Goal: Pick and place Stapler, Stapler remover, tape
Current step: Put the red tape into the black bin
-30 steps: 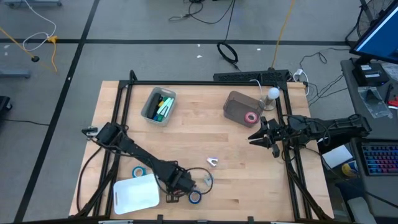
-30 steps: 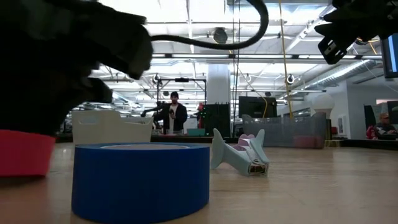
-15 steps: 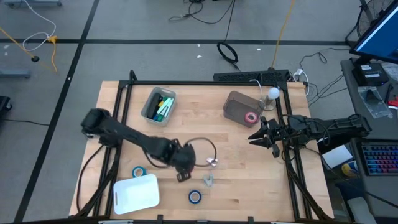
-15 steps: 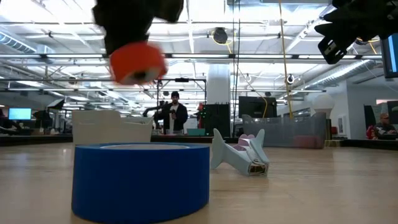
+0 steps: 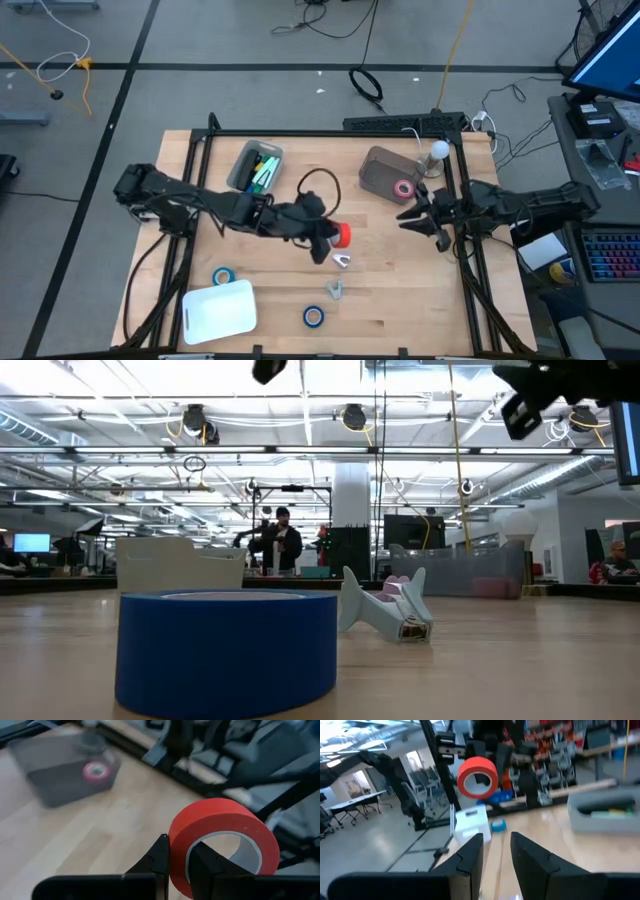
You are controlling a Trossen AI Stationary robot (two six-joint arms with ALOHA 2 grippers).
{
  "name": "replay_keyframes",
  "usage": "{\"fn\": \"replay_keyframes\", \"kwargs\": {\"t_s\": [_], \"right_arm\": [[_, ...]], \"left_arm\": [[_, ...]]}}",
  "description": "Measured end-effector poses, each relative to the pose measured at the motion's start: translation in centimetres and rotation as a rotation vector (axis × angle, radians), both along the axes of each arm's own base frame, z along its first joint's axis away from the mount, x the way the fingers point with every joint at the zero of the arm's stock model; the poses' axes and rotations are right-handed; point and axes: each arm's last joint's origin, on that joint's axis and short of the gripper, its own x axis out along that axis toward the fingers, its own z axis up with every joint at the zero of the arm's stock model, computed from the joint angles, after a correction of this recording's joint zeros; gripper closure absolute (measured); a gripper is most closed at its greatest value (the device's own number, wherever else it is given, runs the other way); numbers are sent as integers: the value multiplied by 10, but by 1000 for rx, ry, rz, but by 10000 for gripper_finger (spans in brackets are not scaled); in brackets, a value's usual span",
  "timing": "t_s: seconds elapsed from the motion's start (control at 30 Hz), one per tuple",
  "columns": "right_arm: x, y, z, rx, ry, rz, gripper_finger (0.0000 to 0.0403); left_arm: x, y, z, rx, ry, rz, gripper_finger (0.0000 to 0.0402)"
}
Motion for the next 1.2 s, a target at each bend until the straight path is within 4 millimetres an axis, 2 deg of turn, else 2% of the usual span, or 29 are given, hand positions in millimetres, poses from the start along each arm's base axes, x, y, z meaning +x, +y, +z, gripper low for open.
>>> {"fn": "replay_keyframes", "kwargs": {"t_s": [0.33,0.53,0.73,0.9,0.97,1.2], "right_arm": [[31,4,6,-219,-174,-16,308],[47,5,1,-298,-199,-27,271],[54,2,1,-401,-228,-163,226],[56,0,0,-467,-215,-259,207],[56,-1,0,-471,-211,-276,204],[57,0,-3,-477,-196,-264,204]], "left_arm": [[19,20,-1,-208,-105,23,363],[28,38,-9,-350,-84,39,363],[40,62,-18,-487,-91,-3,363],[53,78,-25,-601,-129,-77,363],[59,82,-34,-645,-113,-103,363],[72,85,-46,-740,-136,-157,363]]}}
